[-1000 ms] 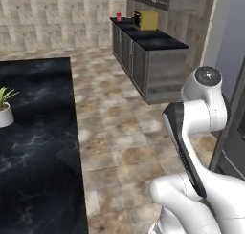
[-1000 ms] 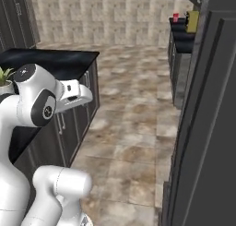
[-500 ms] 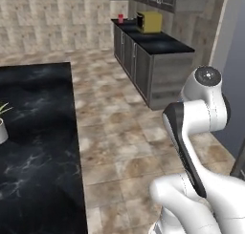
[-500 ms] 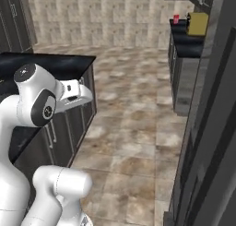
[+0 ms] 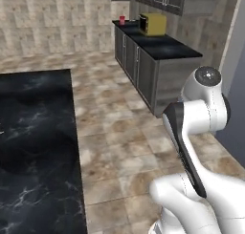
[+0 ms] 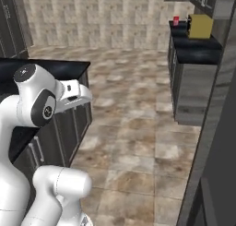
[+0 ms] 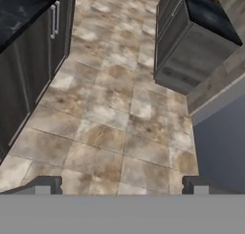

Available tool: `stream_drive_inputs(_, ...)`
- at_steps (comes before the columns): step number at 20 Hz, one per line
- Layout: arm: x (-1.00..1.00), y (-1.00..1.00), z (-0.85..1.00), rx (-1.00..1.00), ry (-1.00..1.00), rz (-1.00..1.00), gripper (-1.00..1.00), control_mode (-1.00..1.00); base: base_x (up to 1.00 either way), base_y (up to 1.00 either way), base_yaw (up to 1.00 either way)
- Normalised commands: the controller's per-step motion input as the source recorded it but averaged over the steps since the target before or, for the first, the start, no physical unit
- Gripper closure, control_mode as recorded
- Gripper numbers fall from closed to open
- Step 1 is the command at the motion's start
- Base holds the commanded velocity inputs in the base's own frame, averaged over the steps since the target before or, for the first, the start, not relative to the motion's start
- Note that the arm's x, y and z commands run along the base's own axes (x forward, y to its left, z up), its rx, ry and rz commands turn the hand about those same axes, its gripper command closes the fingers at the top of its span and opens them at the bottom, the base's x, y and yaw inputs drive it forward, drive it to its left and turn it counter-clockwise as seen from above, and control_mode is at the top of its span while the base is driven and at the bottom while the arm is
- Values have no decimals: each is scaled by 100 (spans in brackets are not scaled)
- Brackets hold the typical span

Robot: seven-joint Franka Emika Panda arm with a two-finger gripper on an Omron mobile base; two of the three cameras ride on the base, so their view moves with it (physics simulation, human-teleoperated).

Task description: Pick the bar and boxed food from the counter and place them in the cabinets closest to them.

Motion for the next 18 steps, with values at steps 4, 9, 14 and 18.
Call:
stream_drive_inputs(4,0,0,0,0,0,0,-100,100,73,-11,-1)
stream_drive_inputs(9,0,0,0,0,0,0,-100,100,74,-9,-2)
stream_drive_inputs(14,0,0,0,0,0,0,-100,100,74,-6,-1)
stream_drive_inputs(18,0,0,0,0,0,0,-100,100,74,-5,-1)
